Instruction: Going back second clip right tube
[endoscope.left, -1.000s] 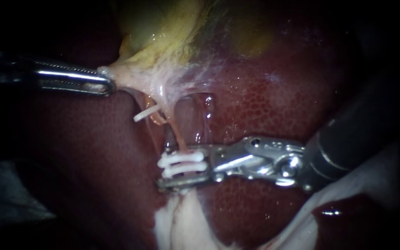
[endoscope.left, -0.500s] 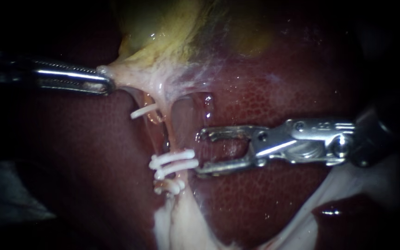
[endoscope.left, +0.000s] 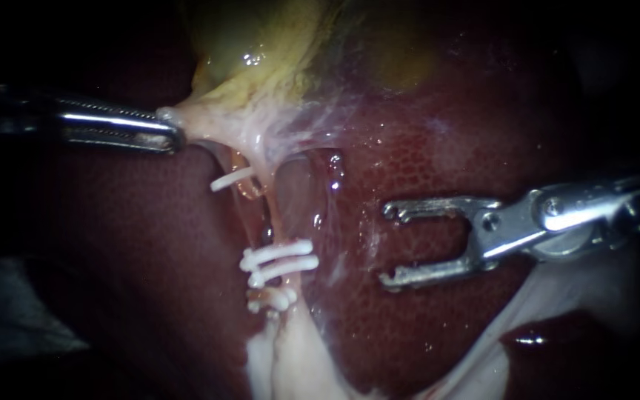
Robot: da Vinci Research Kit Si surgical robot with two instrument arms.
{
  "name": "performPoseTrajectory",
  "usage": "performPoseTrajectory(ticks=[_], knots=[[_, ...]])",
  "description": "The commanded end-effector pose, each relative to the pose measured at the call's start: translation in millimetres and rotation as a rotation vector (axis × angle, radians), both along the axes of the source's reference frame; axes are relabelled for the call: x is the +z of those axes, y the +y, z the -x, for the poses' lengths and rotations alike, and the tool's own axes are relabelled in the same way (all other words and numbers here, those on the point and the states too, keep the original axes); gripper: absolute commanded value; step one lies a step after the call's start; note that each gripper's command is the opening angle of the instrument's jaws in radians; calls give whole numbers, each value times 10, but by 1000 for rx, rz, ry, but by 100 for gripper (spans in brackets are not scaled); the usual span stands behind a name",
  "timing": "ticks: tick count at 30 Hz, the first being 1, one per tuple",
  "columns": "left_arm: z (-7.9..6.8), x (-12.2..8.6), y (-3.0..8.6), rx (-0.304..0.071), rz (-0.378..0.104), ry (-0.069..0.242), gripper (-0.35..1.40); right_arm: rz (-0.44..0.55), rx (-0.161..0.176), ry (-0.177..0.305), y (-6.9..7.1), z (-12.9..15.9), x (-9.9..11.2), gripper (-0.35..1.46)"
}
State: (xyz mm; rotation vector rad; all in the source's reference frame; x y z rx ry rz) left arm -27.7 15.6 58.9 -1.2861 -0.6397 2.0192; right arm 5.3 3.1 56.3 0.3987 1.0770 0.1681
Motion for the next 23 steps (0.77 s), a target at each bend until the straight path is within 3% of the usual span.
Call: performPoseTrajectory(ticks=[1, 5, 12, 16, 23], knots=[[2, 3, 0, -2, 2, 2, -35, 7, -4, 2, 2, 2, -1, 50], [11, 23, -8, -3, 19, 4, -35, 40, -18, 9, 7, 6, -5, 50], [38, 57, -16, 17, -9, 4, -35, 44, -22, 11, 7, 7, -6, 50], [45, 58, -16, 19, -9, 2, -35, 43, -24, 12, 7, 8, -6, 50], [41, 55, -16, 21, -11, 1, -35, 39, -30, 17, 6, 7, -6, 50]])
